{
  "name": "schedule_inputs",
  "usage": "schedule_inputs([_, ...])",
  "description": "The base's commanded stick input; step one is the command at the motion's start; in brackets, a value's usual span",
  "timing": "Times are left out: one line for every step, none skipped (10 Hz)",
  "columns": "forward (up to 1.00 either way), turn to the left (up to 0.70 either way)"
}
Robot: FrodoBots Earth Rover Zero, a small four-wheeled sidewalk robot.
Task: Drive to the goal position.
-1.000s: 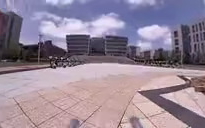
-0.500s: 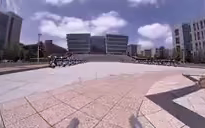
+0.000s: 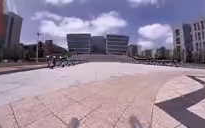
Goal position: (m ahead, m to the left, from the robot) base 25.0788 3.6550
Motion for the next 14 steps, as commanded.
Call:
schedule_inputs([0.7, 0.0])
schedule_inputs([0.7, 0.0])
schedule_inputs([0.7, 0.0])
schedule_inputs([0.7, 0.0])
schedule_inputs([0.7, 0.0])
schedule_inputs([0.7, 0.0])
schedule_inputs([0.7, 0.0])
schedule_inputs([0.7, 0.0])
schedule_inputs([0.7, 0.0])
schedule_inputs([0.7, 0.0])
schedule_inputs([0.7, 0.0])
schedule_inputs([0.7, 0.0])
schedule_inputs([0.7, 0.0])
schedule_inputs([0.7, 0.0])
